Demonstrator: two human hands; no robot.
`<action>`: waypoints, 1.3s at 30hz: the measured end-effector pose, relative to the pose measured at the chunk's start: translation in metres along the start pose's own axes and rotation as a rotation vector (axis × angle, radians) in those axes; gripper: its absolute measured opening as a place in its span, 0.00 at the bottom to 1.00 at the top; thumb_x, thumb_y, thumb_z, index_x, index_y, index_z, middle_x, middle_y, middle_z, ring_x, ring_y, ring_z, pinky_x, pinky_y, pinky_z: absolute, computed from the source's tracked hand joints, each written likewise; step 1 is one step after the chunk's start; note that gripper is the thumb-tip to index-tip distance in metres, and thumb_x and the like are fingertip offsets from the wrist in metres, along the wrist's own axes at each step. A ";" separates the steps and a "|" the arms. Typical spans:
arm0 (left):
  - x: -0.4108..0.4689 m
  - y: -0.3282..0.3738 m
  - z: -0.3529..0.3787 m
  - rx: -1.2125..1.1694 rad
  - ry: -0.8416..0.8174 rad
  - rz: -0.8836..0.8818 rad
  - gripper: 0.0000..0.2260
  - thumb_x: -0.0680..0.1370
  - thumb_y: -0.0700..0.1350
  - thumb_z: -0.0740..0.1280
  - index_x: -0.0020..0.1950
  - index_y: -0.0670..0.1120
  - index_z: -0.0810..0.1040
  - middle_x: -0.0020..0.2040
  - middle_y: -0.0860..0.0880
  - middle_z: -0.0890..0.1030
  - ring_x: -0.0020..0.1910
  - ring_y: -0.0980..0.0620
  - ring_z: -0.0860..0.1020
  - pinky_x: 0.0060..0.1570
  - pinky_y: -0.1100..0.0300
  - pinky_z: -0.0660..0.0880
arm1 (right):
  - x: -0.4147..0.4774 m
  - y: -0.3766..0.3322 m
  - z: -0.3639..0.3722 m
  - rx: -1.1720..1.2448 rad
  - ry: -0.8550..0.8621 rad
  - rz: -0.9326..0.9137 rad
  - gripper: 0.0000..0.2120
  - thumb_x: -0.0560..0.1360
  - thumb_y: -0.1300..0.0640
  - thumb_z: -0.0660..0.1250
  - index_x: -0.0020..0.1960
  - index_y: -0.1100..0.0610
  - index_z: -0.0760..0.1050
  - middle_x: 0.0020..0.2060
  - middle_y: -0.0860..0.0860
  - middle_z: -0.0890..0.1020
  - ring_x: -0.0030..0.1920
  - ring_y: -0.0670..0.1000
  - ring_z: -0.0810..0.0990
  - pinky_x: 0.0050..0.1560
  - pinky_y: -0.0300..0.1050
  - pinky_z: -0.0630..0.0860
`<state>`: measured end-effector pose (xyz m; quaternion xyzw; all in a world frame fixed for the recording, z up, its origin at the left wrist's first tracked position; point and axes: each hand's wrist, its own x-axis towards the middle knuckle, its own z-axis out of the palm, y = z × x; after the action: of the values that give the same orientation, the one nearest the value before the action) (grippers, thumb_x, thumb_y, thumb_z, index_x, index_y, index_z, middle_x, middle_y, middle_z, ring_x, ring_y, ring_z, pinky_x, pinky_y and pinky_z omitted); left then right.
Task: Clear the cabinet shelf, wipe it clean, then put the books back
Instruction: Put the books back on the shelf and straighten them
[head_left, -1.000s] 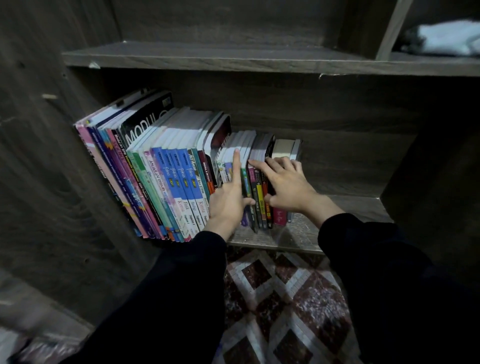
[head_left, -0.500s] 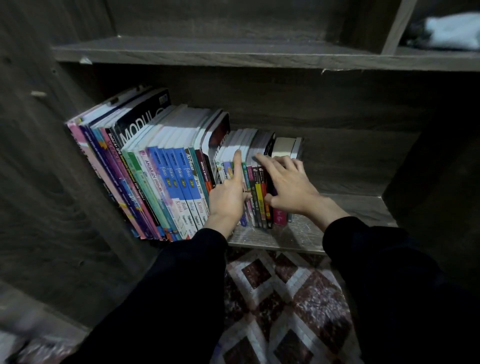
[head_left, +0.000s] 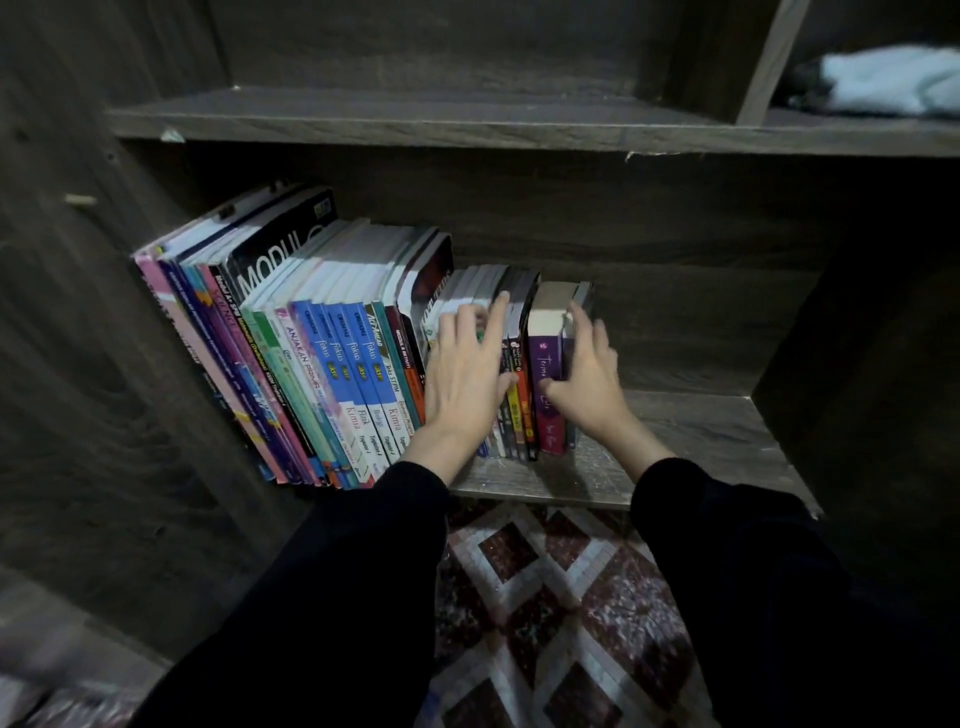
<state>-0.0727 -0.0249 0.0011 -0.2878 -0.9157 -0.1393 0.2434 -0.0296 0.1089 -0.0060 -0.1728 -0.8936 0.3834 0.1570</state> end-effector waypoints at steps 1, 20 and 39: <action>0.005 -0.001 0.001 0.057 -0.039 0.026 0.42 0.74 0.55 0.70 0.78 0.46 0.49 0.73 0.42 0.62 0.73 0.45 0.59 0.71 0.53 0.57 | 0.001 0.005 0.003 0.078 0.001 0.072 0.46 0.71 0.65 0.69 0.78 0.48 0.44 0.77 0.59 0.52 0.75 0.61 0.54 0.71 0.56 0.58; 0.021 -0.008 0.011 0.193 -0.216 -0.022 0.49 0.70 0.66 0.64 0.78 0.44 0.42 0.78 0.42 0.53 0.77 0.45 0.50 0.75 0.49 0.44 | 0.006 0.021 0.017 0.292 0.021 0.101 0.37 0.74 0.68 0.65 0.76 0.50 0.54 0.64 0.54 0.73 0.51 0.47 0.77 0.49 0.47 0.78; -0.058 -0.058 -0.002 -0.036 0.349 -0.209 0.40 0.71 0.40 0.70 0.77 0.47 0.52 0.77 0.41 0.49 0.76 0.40 0.44 0.74 0.45 0.41 | 0.019 -0.047 0.041 -0.421 0.122 -0.433 0.25 0.76 0.49 0.67 0.70 0.52 0.67 0.65 0.48 0.74 0.65 0.50 0.66 0.60 0.49 0.63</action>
<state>-0.0645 -0.0986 -0.0347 -0.1668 -0.8820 -0.2278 0.3774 -0.0726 0.0611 0.0051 -0.0299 -0.9583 0.1365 0.2492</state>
